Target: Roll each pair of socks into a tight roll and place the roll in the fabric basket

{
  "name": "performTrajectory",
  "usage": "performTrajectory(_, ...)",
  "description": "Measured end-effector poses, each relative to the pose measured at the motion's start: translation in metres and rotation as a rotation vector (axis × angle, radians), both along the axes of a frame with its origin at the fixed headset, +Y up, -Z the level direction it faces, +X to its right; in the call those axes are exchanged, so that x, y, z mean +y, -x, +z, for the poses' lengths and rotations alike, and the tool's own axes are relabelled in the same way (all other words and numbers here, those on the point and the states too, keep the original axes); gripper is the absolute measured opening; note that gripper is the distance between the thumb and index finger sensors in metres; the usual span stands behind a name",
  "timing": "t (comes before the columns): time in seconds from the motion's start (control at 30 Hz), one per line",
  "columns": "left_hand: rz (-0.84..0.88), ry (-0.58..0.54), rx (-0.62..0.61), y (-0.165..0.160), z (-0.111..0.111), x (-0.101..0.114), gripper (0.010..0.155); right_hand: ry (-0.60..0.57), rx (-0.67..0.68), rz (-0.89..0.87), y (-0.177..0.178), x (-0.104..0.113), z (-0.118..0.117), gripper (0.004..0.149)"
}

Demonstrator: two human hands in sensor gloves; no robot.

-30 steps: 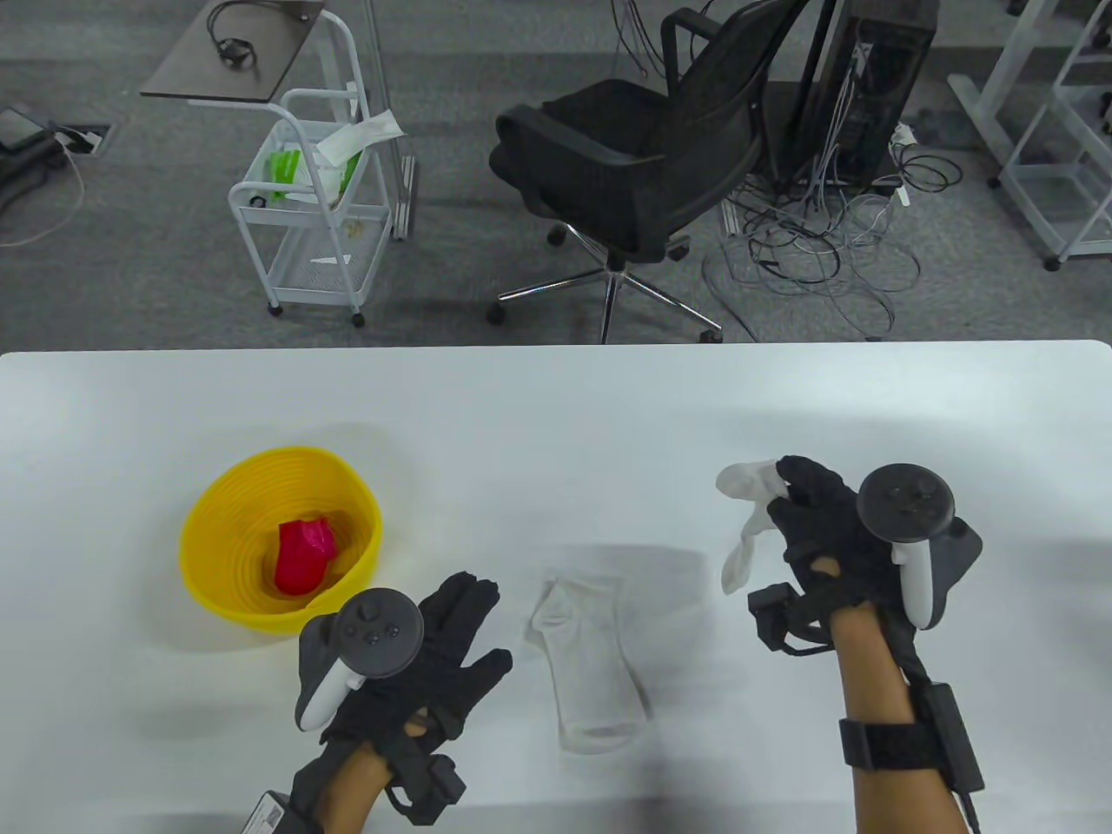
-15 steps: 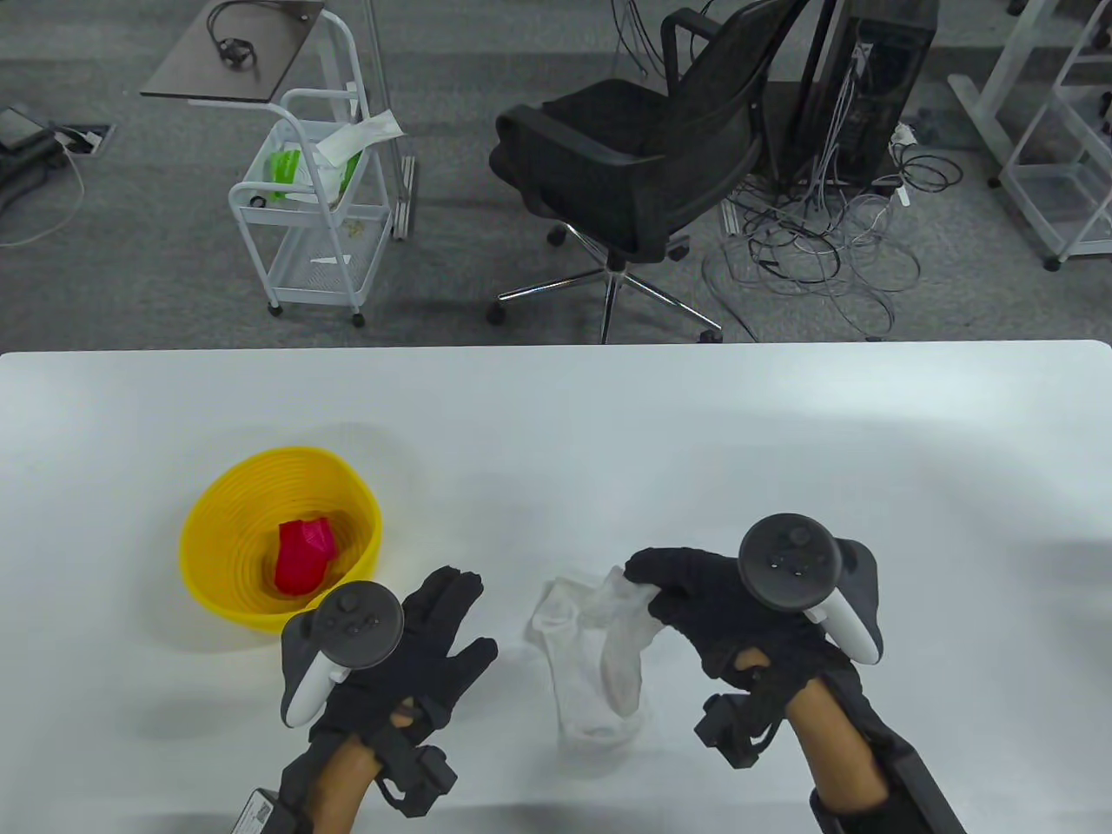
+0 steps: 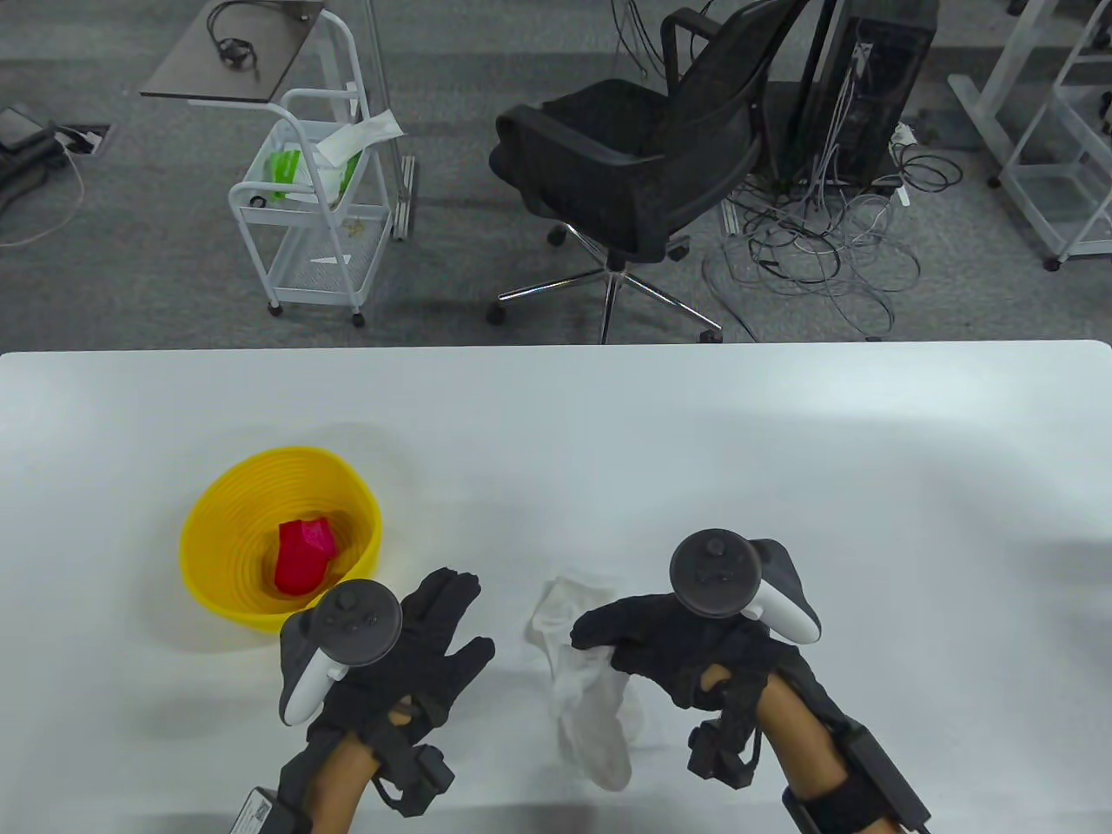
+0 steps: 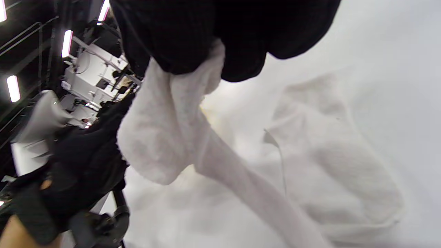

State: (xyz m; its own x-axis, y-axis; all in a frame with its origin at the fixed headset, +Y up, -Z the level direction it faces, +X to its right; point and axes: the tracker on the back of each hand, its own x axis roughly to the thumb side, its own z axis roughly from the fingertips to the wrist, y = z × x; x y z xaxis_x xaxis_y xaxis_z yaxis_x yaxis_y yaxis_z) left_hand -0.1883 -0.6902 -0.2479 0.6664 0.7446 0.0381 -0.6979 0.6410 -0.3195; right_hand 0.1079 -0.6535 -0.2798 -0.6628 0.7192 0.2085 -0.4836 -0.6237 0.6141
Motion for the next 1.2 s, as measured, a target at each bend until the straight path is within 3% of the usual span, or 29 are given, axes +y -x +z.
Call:
performTrajectory(0.2, -0.003, 0.011, -0.002, 0.000, 0.000, 0.000, 0.077, 0.061, -0.008, -0.021, 0.006, -0.015, -0.019, 0.047)
performTrajectory(0.63, -0.009, 0.026, -0.008, 0.000, -0.001, -0.001, 0.076, 0.076, 0.000, -0.014, 0.025, -0.025, -0.030, 0.047)
performTrajectory(1.03, -0.019, 0.047, -0.014, -0.001, -0.001, -0.003, 0.077, -0.065, -0.283, 0.114, 0.018, -0.057, -0.048, 0.047)
performTrajectory(1.2, -0.025, 0.055, -0.020, -0.002, 0.000, -0.003, 0.077, -0.096, -0.337, 0.140, 0.016, -0.073, -0.050, 0.047)
